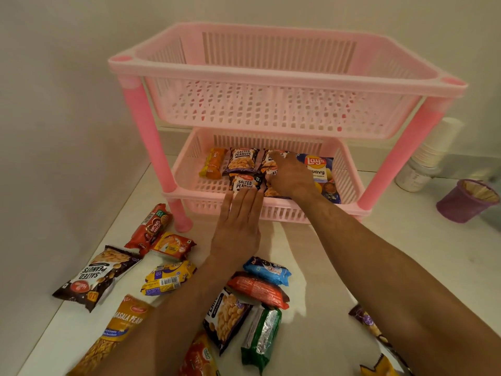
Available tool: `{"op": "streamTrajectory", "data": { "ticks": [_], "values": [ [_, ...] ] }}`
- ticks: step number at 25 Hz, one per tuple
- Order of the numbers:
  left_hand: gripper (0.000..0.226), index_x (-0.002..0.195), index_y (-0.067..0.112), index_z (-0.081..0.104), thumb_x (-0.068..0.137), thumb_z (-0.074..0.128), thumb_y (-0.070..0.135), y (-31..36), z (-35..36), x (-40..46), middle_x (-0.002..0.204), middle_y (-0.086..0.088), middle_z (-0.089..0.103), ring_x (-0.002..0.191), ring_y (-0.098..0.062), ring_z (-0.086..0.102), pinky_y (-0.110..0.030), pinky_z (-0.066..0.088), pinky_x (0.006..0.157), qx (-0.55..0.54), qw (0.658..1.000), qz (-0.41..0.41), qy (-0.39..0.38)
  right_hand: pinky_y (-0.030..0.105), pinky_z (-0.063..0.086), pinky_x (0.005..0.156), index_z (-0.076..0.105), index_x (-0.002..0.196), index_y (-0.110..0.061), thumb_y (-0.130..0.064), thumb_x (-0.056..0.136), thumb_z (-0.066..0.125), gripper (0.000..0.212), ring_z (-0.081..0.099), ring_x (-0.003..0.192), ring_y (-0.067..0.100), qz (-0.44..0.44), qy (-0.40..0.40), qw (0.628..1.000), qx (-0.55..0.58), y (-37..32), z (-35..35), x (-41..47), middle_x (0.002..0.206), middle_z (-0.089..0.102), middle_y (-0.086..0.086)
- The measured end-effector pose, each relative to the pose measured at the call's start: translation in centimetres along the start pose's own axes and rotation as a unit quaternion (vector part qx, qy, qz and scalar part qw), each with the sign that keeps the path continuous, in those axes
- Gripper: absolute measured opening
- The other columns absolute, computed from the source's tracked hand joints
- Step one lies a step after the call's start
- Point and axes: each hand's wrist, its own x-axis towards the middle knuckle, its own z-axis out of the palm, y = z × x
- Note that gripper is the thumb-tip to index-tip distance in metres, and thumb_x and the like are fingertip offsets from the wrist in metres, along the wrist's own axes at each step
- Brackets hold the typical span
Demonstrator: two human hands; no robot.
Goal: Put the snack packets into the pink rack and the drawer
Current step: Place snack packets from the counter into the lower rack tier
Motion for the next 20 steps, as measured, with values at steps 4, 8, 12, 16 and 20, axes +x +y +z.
{"op": "streamTrajectory", "data": {
  "ticks": [4,8,12,16,20],
  "values": [
    [0.072,0.148,0.003,0.032,0.082,0.054,0.022,-0.2,0.0,-0.1,0.151,-0.015,0.037,0.143,-0.031,0.029,-0.054,0.018,0.117,-0.004,1.0,0.003,-0.009,0.041,0.052,0.09,0.067,0.121,-0.02,-0.039,0.09,0.061,0.037,0.059,0.11,0.03,-0.042,-0.12,0.991,-0.036,0.8,0.0,0.6,0.125,0.064,0.01],
    [0.073,0.148,0.003,0.033,0.082,0.056,0.025,-0.1,-0.5,-0.1,0.152,-0.014,0.036,0.144,-0.03,0.028,-0.054,0.018,0.117,-0.009,1.0,-0.003,-0.025,0.041,0.05,0.095,0.066,0.124,-0.025,-0.045,0.087,0.064,0.043,0.059,0.111,0.031,-0.066,-0.115,0.988,-0.079,0.8,0.1,0.5,0.123,0.066,0.01],
    [0.078,0.148,0.004,0.032,0.083,0.06,0.036,-0.4,-1.7,0.1,0.154,-0.014,0.034,0.145,-0.03,0.027,-0.051,0.017,0.119,-0.032,0.998,-0.003,-0.046,0.042,0.043,0.095,0.062,0.128,-0.029,-0.053,0.082,0.067,0.052,0.048,0.12,0.036,-0.036,-0.09,0.992,-0.08,0.7,-0.3,-0.1,0.13,0.059,0.011],
    [0.068,0.144,0.002,0.039,0.089,0.059,0.038,-0.9,-2.6,-1.2,0.151,-0.016,0.038,0.143,-0.032,0.03,-0.045,0.019,0.119,-0.084,0.996,-0.011,-0.006,0.041,0.046,0.094,0.057,0.132,-0.024,-0.059,0.084,0.062,0.06,0.049,0.125,0.031,-0.035,-0.061,0.997,0.042,-0.3,-1.4,-0.4,0.136,0.056,0.008],
    [0.045,0.126,0.004,0.06,0.09,0.062,0.031,-0.8,-2.7,-4.0,0.131,-0.013,0.058,0.124,-0.029,0.052,-0.043,0.041,0.106,-0.15,0.988,0.023,-0.002,0.05,0.039,0.105,0.054,0.136,-0.027,-0.066,0.089,0.047,0.062,0.047,0.129,0.03,-0.099,-0.069,0.989,0.086,-1.4,-1.5,-1.8,0.141,0.053,0.006]
  ]
}}
